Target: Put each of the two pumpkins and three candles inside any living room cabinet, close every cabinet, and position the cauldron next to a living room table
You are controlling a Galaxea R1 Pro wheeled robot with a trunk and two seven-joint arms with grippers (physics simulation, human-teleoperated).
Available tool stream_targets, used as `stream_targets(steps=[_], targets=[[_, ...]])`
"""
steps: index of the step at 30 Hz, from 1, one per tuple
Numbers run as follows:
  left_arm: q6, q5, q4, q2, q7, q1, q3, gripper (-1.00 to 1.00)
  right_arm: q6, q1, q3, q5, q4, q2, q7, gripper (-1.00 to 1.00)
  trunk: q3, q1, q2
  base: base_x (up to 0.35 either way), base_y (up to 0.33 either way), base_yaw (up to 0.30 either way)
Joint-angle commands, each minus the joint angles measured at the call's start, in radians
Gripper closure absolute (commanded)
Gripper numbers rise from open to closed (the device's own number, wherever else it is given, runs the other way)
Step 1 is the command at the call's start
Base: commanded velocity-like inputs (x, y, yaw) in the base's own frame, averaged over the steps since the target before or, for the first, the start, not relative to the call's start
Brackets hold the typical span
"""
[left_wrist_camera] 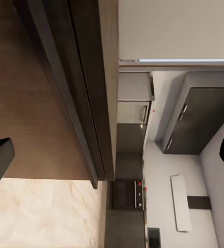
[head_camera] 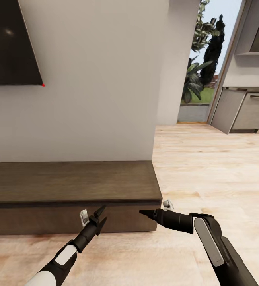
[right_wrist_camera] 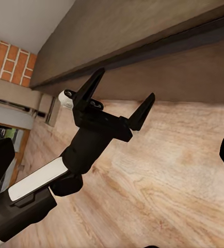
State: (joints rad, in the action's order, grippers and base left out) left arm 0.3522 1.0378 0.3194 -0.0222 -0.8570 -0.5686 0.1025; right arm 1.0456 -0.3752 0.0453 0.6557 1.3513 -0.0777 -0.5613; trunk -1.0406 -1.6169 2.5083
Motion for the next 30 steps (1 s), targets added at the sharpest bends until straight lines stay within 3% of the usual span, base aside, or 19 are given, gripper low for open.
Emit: stream_targets(steps=[1, 30], targets=[[0.010, 0.001, 0.000, -0.001, -0.002, -0.001, 0.006, -1.00, 0.002, -0.001, 0.000, -0.007, 0.000, -0.001, -0.008, -1.00, -0.001, 0.000, 0.000, 0.010, 0.000, 0.000], [0.012, 0.001, -0.001, -0.001, 0.001, -0.001, 0.008, -1.00, 0.002, -0.001, 0.001, -0.005, 0.000, -0.001, -0.008, -1.00, -0.001, 0.000, 0.000, 0.047, 0.000, 0.000]])
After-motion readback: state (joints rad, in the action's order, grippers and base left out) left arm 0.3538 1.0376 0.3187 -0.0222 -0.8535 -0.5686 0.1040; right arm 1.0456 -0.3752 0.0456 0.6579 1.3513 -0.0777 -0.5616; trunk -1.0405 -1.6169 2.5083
